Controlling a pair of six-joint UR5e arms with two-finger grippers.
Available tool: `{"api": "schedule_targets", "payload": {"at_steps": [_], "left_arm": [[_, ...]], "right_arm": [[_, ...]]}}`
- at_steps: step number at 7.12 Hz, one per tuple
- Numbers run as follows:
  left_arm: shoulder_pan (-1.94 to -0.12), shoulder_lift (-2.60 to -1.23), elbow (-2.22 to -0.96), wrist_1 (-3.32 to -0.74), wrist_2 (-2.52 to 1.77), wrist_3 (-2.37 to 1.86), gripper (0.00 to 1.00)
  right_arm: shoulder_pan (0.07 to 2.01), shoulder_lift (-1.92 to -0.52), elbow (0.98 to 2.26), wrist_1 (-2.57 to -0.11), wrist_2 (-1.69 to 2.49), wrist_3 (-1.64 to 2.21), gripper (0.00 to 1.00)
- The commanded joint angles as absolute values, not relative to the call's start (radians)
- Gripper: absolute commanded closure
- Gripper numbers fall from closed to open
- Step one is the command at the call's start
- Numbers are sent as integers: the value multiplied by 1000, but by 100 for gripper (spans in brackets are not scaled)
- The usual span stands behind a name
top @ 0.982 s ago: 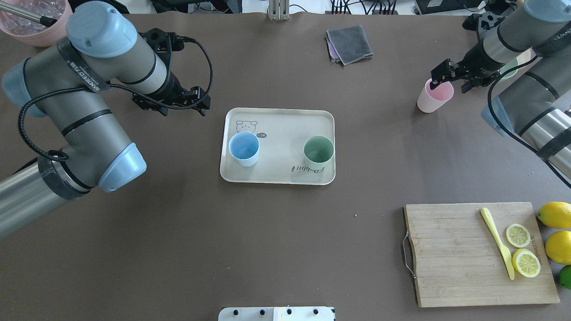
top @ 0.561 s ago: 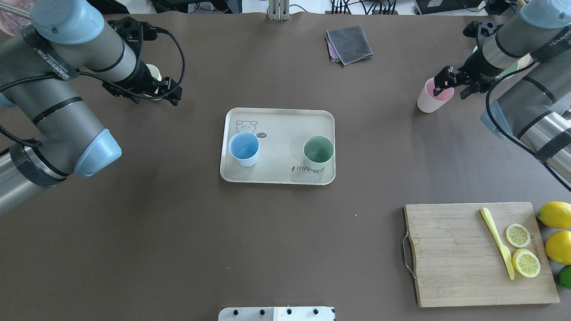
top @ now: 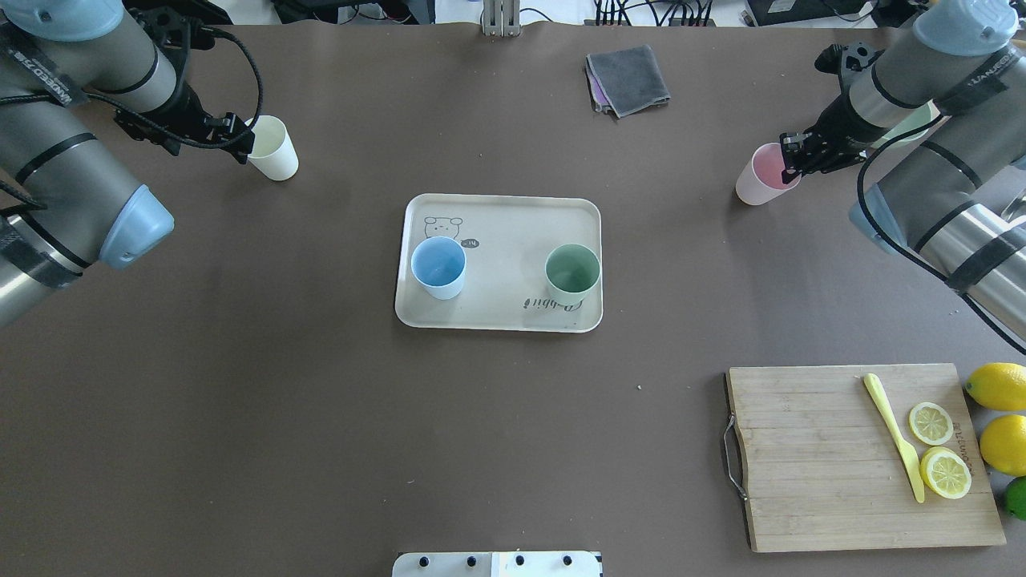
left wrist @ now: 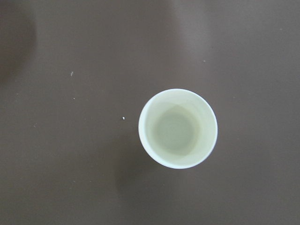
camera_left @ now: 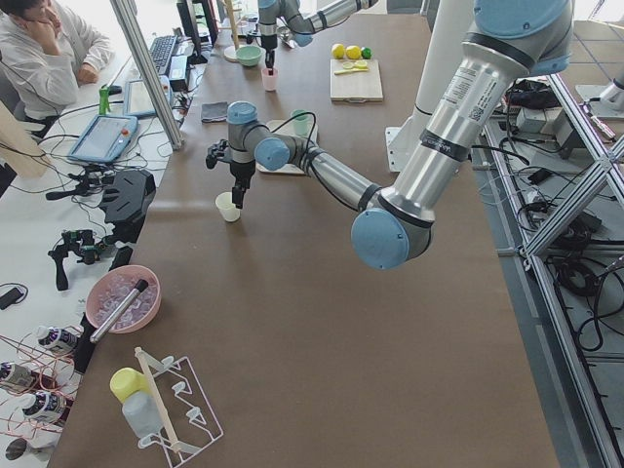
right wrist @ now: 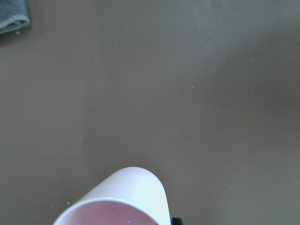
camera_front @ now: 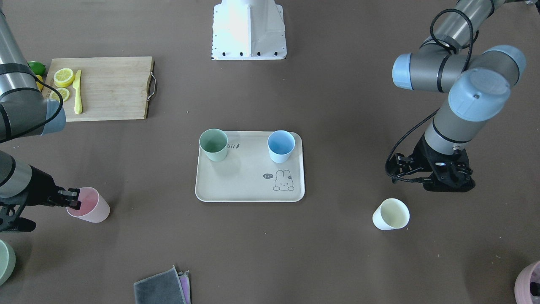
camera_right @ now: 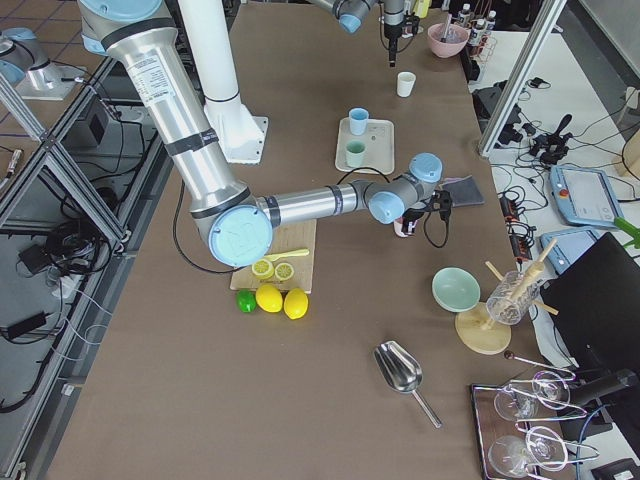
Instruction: Place all cups on tray
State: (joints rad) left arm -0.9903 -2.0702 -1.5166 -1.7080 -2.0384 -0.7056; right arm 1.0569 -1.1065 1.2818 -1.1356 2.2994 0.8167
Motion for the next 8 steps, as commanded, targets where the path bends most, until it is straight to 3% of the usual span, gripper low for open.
{"api": "schedule_targets", "payload": {"at_steps": [1,5,6,7,8], "left_arm": [[-1008,-2104,-1393,-1797,-2039,-736,3],[-1017,-2203,-1214,-1888,-2042,-761,5],[-1016,-2200,-1183,-1945,-2042,-771,10],[-1003,-2194,-1178,-1977,-2042,-813,22],[-976,-2192,-1177,-1992,-2040,-839,42]], "right_arm": [[999,-999,1293,-1175,2303,951,100],[812,-927,1396,-1175,2209,1219,100],[790,-927,1405,-1174,2207,1233,100],[767,-925,1407,-1173,2204,1235,100],[746,-916,1407,-1173,2169,1235,100]]}}
